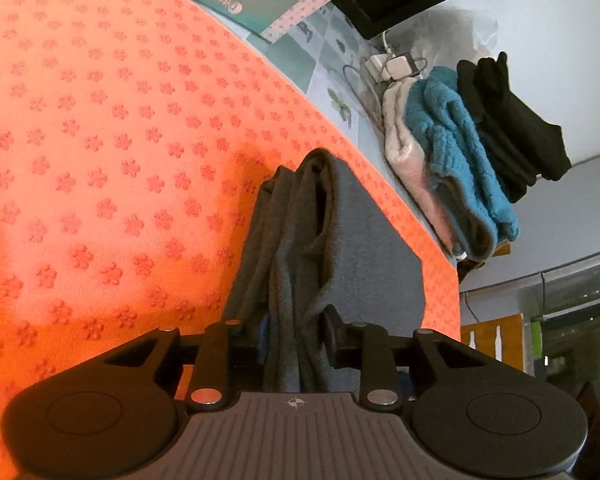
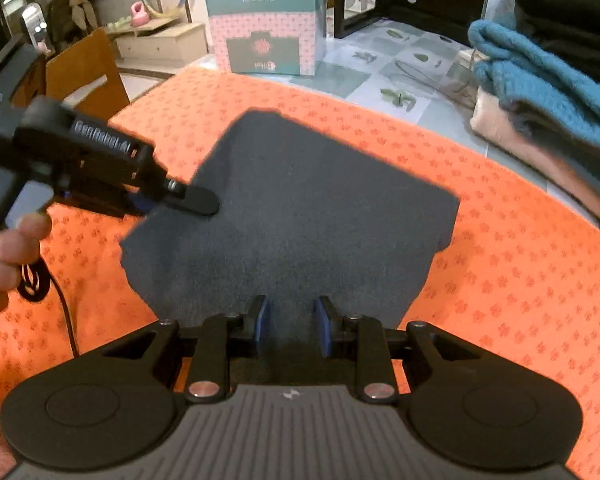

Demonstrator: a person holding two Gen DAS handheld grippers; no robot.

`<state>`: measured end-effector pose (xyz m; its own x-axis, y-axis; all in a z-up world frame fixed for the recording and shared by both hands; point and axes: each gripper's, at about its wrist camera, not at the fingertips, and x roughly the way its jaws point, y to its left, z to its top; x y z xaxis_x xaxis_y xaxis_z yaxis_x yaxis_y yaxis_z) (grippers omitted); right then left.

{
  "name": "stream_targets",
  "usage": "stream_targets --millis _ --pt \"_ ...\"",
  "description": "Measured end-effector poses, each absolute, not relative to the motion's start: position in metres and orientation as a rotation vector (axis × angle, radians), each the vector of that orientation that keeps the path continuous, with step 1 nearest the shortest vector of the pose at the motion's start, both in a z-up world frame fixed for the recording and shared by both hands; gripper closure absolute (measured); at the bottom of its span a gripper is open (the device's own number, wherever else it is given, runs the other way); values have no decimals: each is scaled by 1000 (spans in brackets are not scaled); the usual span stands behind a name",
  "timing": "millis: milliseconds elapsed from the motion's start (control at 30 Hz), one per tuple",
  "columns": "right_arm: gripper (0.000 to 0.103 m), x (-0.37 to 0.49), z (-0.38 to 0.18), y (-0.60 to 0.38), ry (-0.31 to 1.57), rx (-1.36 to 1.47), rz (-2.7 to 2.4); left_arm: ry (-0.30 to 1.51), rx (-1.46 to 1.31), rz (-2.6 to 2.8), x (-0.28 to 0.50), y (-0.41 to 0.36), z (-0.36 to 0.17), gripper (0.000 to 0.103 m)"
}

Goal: Fold clothes

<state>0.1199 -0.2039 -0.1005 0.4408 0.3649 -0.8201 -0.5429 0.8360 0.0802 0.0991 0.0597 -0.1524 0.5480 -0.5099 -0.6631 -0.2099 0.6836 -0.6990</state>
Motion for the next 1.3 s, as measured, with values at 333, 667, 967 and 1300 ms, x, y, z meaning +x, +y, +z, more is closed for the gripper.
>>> stream_targets --millis 333,667,967,1300 --pt "65 188 -108 -189 939 -206 536 983 -767 -159 66 85 -122 70" --pt "62 187 -100 -170 957 -200 539 991 -820 -107 34 104 -120 46" --pt "62 103 -76 -139 909 -269 700 991 -964 -59 27 125 -127 29" --pt "47 60 -104 -77 822 -667 767 968 -1117 -60 21 138 -134 13"
